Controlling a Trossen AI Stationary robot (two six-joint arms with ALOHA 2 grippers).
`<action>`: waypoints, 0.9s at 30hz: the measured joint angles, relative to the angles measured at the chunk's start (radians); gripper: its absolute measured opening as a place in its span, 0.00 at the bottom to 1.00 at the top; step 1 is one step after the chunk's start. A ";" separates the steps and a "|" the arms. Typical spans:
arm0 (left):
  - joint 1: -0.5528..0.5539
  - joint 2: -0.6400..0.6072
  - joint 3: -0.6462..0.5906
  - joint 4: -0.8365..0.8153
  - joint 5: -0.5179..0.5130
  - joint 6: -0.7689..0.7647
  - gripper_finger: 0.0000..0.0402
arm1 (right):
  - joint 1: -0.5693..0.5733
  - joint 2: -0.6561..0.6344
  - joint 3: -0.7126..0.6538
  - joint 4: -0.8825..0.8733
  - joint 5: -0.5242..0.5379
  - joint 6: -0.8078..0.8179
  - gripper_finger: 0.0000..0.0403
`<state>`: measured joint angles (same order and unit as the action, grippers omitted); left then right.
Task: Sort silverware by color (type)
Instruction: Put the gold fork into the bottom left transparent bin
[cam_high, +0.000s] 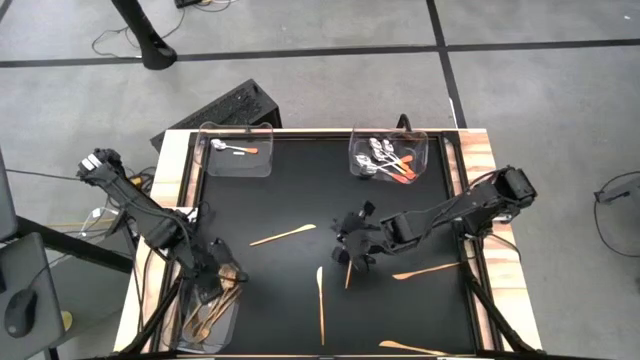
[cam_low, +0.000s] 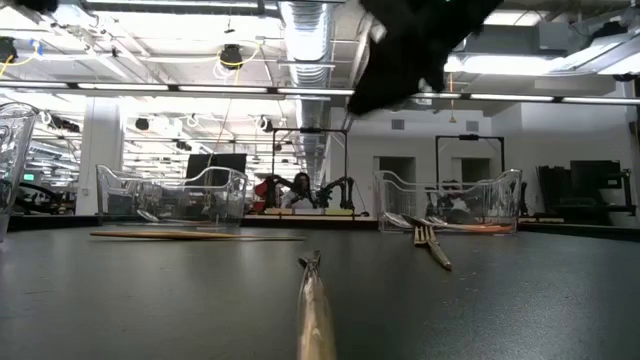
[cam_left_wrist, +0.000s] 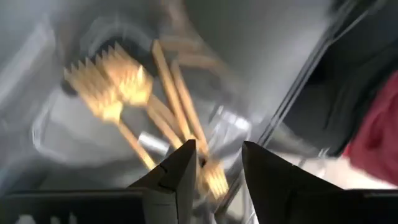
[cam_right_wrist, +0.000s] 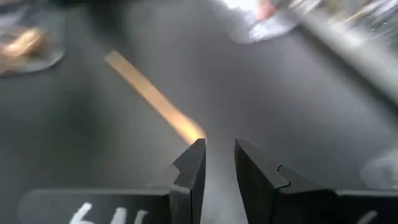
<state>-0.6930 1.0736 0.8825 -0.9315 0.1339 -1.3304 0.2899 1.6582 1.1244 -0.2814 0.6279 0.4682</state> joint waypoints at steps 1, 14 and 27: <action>0.000 -0.014 0.013 0.000 -0.044 0.005 0.28 | -0.007 0.015 -0.001 -0.010 -0.044 0.003 0.27; 0.003 -0.077 0.067 0.056 -0.945 0.331 0.29 | -0.037 0.213 -0.002 -0.193 -0.320 0.602 0.27; 0.074 0.036 0.066 0.070 -1.268 0.382 0.29 | -0.023 0.275 0.105 -0.379 -0.257 0.678 0.27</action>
<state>-0.6185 1.1092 0.9489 -0.8616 -1.1338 -0.9486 0.2671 1.9337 1.2294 -0.6603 0.3707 1.1461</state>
